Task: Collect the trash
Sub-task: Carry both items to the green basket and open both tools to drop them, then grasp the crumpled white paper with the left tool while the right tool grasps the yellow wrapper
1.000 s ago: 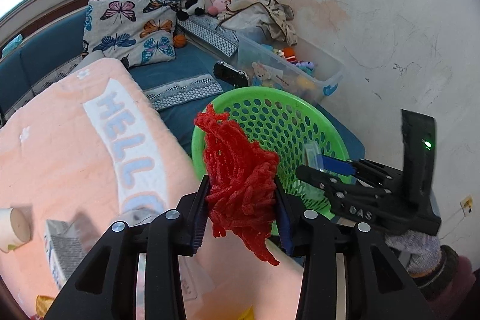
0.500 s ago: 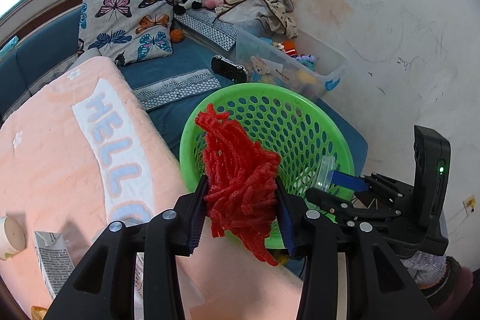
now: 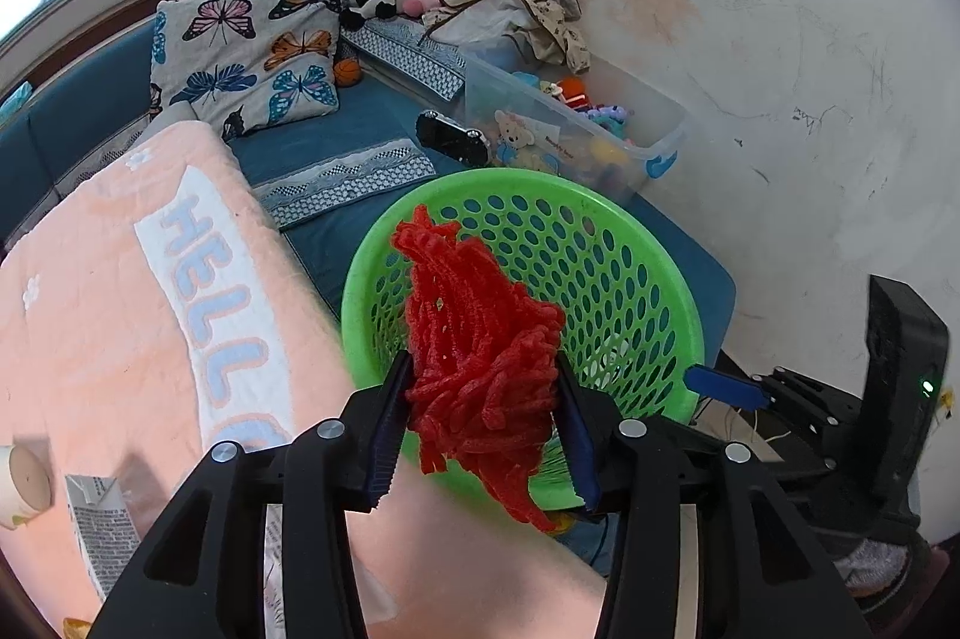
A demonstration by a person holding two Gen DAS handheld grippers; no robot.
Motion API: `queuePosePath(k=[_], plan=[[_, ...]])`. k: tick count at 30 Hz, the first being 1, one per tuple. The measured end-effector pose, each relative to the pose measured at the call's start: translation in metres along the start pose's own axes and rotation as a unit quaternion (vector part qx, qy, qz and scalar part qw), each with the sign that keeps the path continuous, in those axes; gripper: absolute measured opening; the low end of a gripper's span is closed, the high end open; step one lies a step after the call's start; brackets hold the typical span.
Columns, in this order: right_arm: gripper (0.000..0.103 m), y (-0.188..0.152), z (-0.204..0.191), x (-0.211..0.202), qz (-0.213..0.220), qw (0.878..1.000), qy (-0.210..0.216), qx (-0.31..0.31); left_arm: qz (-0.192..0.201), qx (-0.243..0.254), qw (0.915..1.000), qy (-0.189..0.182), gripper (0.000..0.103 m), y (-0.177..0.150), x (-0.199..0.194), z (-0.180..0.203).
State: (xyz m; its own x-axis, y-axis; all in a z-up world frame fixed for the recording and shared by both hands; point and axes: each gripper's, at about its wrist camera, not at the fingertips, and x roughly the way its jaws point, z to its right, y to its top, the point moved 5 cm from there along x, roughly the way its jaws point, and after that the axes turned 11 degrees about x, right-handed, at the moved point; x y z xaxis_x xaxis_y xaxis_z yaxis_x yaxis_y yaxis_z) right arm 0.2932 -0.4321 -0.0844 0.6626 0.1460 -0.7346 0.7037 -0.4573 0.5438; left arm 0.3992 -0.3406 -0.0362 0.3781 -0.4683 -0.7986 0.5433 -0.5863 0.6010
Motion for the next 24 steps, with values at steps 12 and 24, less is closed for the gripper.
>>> queuePosePath(k=[12, 24], plan=[[0.07, -0.008, 0.0, -0.015, 0.011, 1.0, 0.005, 0.001, -0.014, -0.009, 0.9999, 0.003, 0.072, 0.0, 0.017, 0.003], [0.083, -0.047, -0.053, -0.042, 0.025, 0.998, 0.042, -0.048, 0.069, -0.023, 0.9966, 0.037, 0.072, -0.031, -0.084, -0.022]])
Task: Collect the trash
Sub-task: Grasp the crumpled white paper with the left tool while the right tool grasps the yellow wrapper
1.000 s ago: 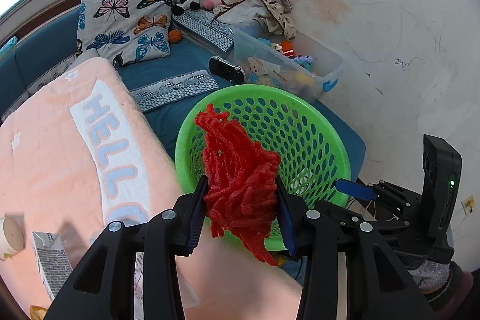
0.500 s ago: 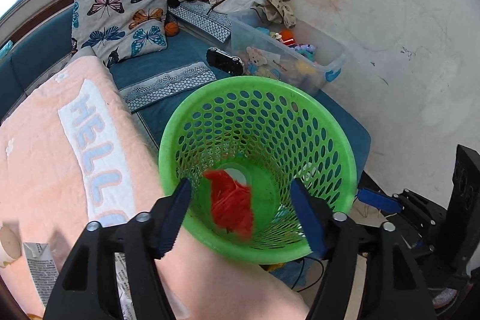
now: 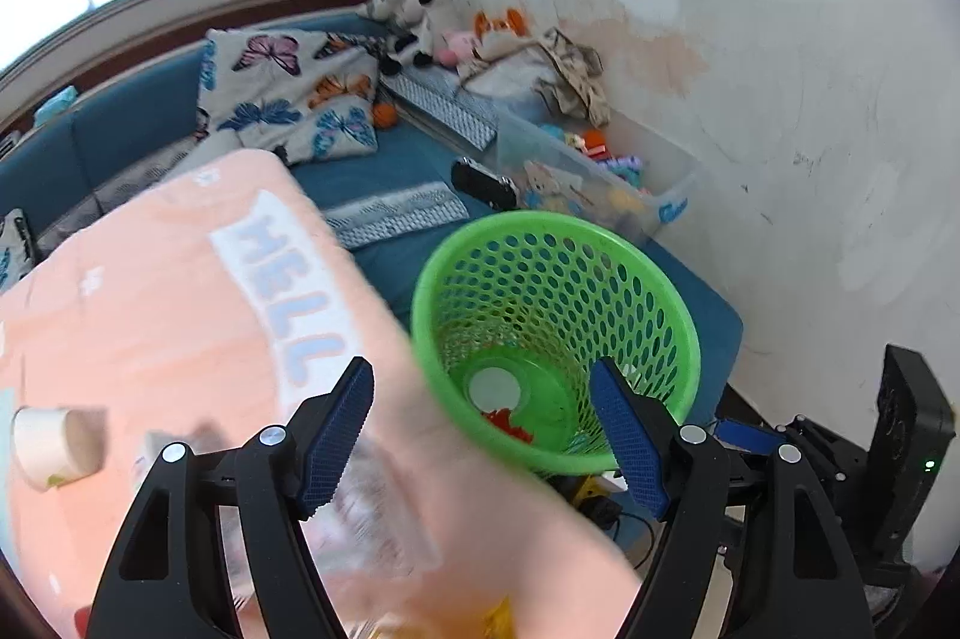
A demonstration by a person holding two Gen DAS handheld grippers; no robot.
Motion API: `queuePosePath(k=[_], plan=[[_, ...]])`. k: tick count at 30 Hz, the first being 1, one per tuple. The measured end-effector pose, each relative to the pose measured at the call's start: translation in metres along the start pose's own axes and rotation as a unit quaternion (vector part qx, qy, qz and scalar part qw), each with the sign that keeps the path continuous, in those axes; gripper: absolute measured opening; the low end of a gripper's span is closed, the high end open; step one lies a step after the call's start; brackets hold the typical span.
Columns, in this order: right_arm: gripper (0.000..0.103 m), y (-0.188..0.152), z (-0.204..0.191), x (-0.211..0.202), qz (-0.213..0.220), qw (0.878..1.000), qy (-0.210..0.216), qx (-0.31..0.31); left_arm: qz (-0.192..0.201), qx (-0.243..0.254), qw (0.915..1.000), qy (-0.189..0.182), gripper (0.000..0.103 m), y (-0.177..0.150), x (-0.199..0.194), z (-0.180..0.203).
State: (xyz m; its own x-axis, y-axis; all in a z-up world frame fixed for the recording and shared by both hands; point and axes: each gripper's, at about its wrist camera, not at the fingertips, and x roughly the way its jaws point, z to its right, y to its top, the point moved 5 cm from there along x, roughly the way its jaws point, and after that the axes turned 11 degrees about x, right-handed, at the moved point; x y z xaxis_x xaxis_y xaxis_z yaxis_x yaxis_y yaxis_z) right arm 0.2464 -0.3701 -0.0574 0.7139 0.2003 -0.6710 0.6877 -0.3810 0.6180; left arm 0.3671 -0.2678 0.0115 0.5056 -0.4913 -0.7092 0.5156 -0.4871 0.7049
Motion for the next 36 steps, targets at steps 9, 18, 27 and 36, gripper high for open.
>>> queuePosePath(k=[9, 18, 27, 36], plan=[[0.089, -0.046, -0.063, -0.005, -0.019, 0.998, 0.046, -0.042, 0.03, -0.014, 0.9988, 0.037, 0.072, -0.056, -0.07, -0.023], [0.09, -0.082, -0.106, 0.016, -0.046, 0.995, 0.051, -0.069, 0.043, -0.037, 0.9955, 0.076, 0.072, -0.117, -0.119, -0.044], [0.09, -0.091, -0.121, 0.045, -0.065, 0.996, 0.05, -0.045, 0.052, -0.086, 0.9914, 0.084, 0.072, -0.167, -0.143, -0.061], [0.078, -0.095, -0.12, 0.063, -0.084, 0.995, 0.05, -0.02, 0.031, -0.113, 0.9901, 0.078, 0.072, -0.21, -0.14, -0.067]])
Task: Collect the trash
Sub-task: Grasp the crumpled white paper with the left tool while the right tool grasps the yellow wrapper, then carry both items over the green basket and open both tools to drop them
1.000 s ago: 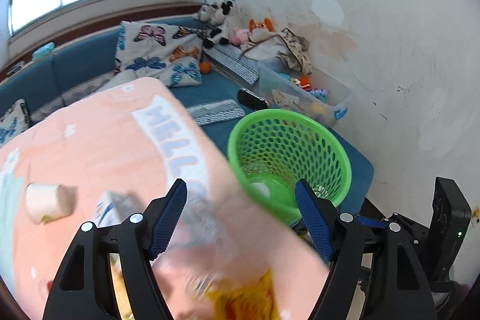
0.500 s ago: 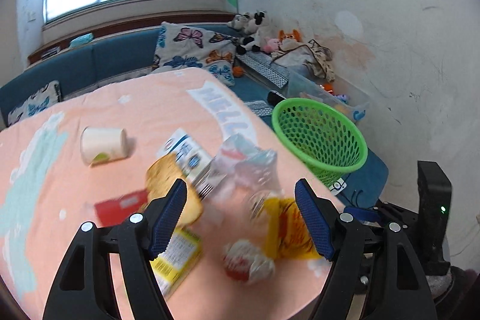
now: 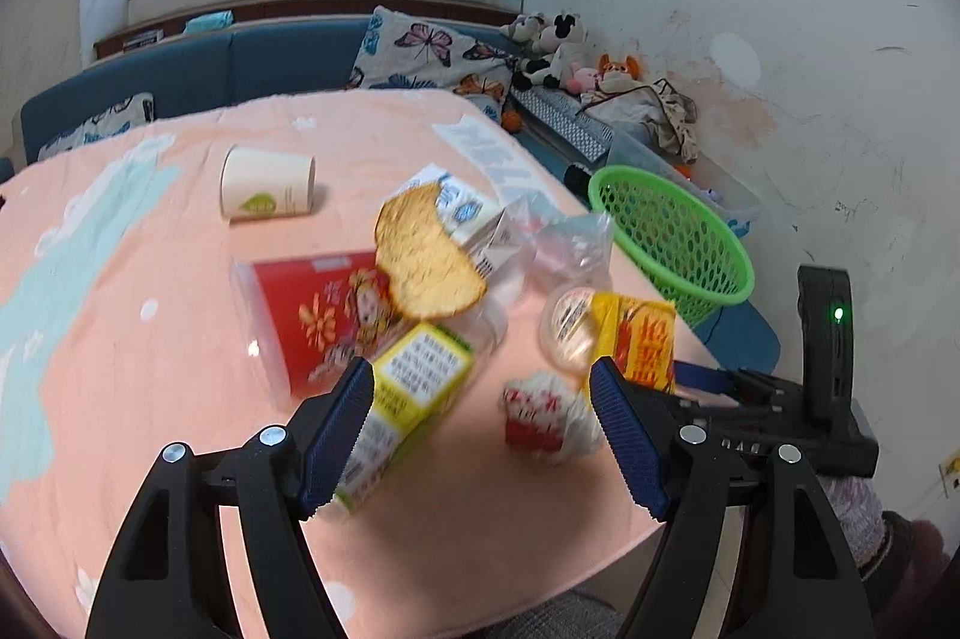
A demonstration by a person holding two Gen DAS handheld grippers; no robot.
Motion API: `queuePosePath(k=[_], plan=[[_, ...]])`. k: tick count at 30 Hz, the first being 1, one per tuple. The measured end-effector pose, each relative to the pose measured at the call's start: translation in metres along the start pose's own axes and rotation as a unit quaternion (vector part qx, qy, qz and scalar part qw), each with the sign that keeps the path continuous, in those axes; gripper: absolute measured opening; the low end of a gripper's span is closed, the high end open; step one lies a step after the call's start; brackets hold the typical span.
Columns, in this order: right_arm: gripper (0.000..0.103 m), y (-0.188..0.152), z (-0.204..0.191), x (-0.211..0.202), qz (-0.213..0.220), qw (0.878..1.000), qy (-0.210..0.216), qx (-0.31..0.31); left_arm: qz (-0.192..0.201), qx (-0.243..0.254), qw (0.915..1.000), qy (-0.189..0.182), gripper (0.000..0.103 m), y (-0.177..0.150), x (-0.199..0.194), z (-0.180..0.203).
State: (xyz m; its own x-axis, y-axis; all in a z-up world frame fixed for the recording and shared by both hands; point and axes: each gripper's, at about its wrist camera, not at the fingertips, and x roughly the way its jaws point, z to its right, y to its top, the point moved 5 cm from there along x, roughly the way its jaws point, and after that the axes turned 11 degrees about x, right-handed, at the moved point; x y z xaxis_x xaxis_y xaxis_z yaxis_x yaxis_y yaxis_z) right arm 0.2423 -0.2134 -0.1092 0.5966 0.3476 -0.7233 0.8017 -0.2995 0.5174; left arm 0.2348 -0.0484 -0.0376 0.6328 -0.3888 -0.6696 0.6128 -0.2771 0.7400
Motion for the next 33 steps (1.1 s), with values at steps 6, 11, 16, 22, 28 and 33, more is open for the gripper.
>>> queuePosePath(k=[6, 11, 16, 22, 28, 33], plan=[[0.06, -0.002, 0.002, -0.001, -0.006, 1.0, 0.009, 0.005, -0.016, -0.007, 0.9997, -0.015, 0.072, -0.013, 0.01, 0.004], [0.041, -0.004, 0.005, -0.008, -0.002, 1.0, 0.021, 0.009, -0.028, 0.009, 0.9991, -0.029, 0.072, -0.019, 0.02, 0.02], [0.031, -0.007, 0.006, -0.018, 0.008, 1.0, 0.02, 0.003, -0.047, 0.017, 0.9978, -0.044, 0.072, -0.025, 0.038, 0.036], [0.024, -0.009, 0.009, -0.027, 0.013, 1.0, 0.025, 0.004, -0.066, 0.026, 0.9962, -0.051, 0.069, -0.03, 0.057, 0.046], [0.021, -0.006, 0.01, -0.035, 0.022, 0.999, 0.028, 0.005, -0.079, 0.025, 0.995, -0.055, 0.064, -0.029, 0.073, 0.047], [0.019, -0.002, 0.008, -0.045, 0.033, 0.999, 0.027, -0.003, -0.089, 0.018, 0.9939, -0.063, 0.06, -0.03, 0.083, 0.047]])
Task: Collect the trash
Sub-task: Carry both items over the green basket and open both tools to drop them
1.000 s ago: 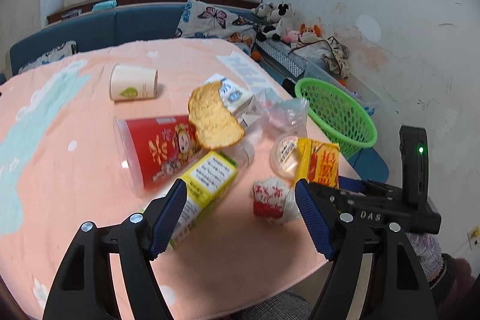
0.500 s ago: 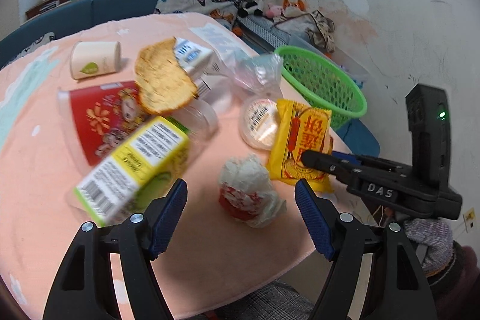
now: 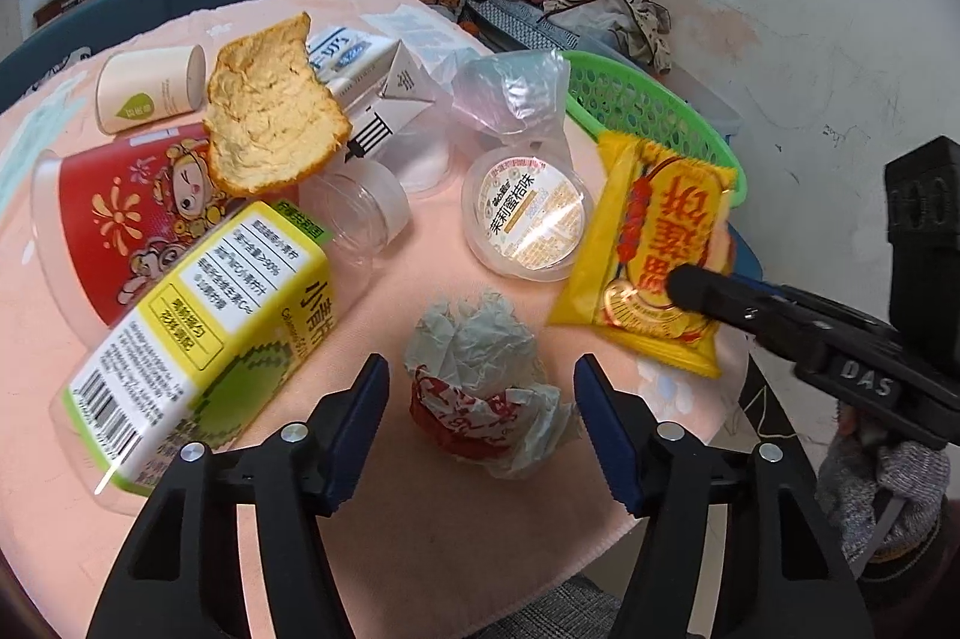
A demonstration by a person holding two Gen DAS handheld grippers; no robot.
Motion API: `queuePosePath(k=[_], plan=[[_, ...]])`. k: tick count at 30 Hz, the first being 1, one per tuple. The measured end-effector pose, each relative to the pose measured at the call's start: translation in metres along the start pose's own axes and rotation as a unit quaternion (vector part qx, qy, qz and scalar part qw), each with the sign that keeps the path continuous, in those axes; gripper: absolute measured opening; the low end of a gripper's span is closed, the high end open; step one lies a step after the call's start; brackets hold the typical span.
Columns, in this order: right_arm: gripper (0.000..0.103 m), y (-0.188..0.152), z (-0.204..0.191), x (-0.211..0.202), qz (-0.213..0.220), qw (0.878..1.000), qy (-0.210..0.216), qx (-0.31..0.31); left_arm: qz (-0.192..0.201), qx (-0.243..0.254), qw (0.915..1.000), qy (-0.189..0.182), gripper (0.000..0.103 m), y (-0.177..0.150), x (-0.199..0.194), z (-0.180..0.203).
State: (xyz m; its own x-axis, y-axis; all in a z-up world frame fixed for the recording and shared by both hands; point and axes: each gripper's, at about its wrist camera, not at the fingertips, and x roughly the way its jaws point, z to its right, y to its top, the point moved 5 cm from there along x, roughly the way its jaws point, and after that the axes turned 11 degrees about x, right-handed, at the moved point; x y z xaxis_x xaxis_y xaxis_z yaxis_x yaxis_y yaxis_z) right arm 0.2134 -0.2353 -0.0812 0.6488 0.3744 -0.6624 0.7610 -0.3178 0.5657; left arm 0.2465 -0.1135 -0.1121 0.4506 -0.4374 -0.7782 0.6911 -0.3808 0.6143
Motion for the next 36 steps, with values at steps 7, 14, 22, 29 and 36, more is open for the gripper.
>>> queuePosePath(k=[7, 14, 22, 29, 36], plan=[[0.019, 0.007, 0.002, -0.007, 0.012, 1.0, -0.003, 0.001, 0.0, 0.0, 0.9999, -0.011, 0.05, 0.002, 0.005, 0.002], [0.019, 0.015, 0.003, -0.012, 0.022, 1.0, -0.003, 0.0, 0.003, 0.0, 1.0, -0.008, 0.044, 0.003, 0.006, 0.001], [0.019, 0.026, 0.009, -0.022, 0.035, 0.999, -0.004, 0.003, 0.013, 0.017, 0.9998, -0.002, 0.04, 0.006, -0.007, 0.011], [0.019, 0.04, 0.018, -0.032, 0.052, 0.999, -0.014, 0.007, 0.024, 0.027, 0.9993, -0.008, 0.039, 0.011, -0.02, 0.018], [0.019, 0.066, 0.041, -0.043, 0.077, 0.996, -0.04, 0.021, 0.046, 0.039, 0.9981, -0.016, 0.039, 0.027, -0.04, 0.025]])
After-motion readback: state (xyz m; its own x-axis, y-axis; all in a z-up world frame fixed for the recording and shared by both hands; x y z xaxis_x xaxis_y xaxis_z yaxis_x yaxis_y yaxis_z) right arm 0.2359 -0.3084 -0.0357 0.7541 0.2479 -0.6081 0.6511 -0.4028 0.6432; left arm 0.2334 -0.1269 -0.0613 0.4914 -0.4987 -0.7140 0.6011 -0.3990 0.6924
